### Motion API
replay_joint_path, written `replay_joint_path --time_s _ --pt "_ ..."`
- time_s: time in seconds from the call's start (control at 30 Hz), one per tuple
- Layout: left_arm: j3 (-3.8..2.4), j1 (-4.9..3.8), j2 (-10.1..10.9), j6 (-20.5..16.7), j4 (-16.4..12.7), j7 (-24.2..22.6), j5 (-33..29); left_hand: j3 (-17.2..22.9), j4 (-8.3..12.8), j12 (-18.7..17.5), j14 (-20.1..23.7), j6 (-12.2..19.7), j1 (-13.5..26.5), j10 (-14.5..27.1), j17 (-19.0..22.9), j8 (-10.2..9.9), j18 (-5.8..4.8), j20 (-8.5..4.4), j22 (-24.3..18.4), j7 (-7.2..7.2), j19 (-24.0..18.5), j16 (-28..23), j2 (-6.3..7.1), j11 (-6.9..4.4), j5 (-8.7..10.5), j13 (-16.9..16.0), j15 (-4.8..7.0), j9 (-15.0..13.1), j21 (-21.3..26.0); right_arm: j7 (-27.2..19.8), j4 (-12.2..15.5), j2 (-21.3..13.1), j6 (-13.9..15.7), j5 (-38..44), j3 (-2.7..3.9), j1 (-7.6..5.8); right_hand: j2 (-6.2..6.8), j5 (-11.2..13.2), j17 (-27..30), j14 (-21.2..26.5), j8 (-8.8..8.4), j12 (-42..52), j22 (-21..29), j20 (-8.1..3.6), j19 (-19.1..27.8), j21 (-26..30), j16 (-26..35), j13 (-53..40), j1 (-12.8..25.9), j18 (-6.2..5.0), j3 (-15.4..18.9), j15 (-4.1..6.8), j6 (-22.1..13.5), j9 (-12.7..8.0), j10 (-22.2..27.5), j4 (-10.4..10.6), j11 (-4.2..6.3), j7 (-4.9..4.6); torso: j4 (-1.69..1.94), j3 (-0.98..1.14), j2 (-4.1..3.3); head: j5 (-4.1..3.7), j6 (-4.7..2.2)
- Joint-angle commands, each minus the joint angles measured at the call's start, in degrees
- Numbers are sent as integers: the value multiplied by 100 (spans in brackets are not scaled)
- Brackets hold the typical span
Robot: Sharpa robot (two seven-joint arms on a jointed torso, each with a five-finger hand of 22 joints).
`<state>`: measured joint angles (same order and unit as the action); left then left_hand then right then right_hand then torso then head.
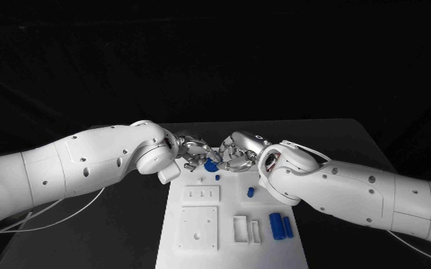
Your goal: Assemble the parts on the task board
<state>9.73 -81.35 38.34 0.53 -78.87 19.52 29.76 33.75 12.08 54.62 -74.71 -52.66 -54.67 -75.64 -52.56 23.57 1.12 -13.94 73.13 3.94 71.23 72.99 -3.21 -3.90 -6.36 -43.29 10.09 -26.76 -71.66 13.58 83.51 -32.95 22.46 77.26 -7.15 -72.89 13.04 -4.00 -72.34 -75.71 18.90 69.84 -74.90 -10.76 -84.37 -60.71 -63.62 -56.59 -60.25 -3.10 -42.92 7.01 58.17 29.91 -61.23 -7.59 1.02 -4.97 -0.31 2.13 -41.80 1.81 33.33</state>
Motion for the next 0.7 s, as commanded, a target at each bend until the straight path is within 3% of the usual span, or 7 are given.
replay_joint_path --time_s 0.03,0.37,0.7 --pt "-11 -10 -21 51 -19 -147 16 13 -34 -30 -6 -563 67 -13 -15 386 1270 -69 -12 -191 -7 2 9 -55 52 -13 51 -675 -29 -21 -16 5 -84 53 -8 9 -56 -19 -2 3 22 -28 -82 -113 -105 16 18 -8 -11 -1175 31 24 59 7 -13 -6 14 -23 -2 -2 1 -1 12" --pt "-10 -9 -6 90 -30 -160 2 28 -96 -79 -2 -716 182 -63 -38 638 1248 -99 -36 -289 -49 26 71 -145 126 -35 127 -1179 -62 -33 -61 -2 -77 53 -11 16 -61 -21 5 10 19 -31 -80 -113 -102 23 31 -10 -9 -1178 34 24 58 7 -12 -9 14 -24 0 1 2 4 14" --pt "-10 -9 3 111 -27 -161 23 47 -110 -129 1 -735 219 -105 -50 730 1227 -125 -64 -330 -72 42 109 -183 181 -59 157 -1590 -101 -39 -76 -28 -52 53 -11 22 -72 -26 3 12 16 -34 -75 -112 -97 34 33 -14 -5 -1182 38 23 58 6 -9 -11 13 -25 -3 2 -1 4 18"
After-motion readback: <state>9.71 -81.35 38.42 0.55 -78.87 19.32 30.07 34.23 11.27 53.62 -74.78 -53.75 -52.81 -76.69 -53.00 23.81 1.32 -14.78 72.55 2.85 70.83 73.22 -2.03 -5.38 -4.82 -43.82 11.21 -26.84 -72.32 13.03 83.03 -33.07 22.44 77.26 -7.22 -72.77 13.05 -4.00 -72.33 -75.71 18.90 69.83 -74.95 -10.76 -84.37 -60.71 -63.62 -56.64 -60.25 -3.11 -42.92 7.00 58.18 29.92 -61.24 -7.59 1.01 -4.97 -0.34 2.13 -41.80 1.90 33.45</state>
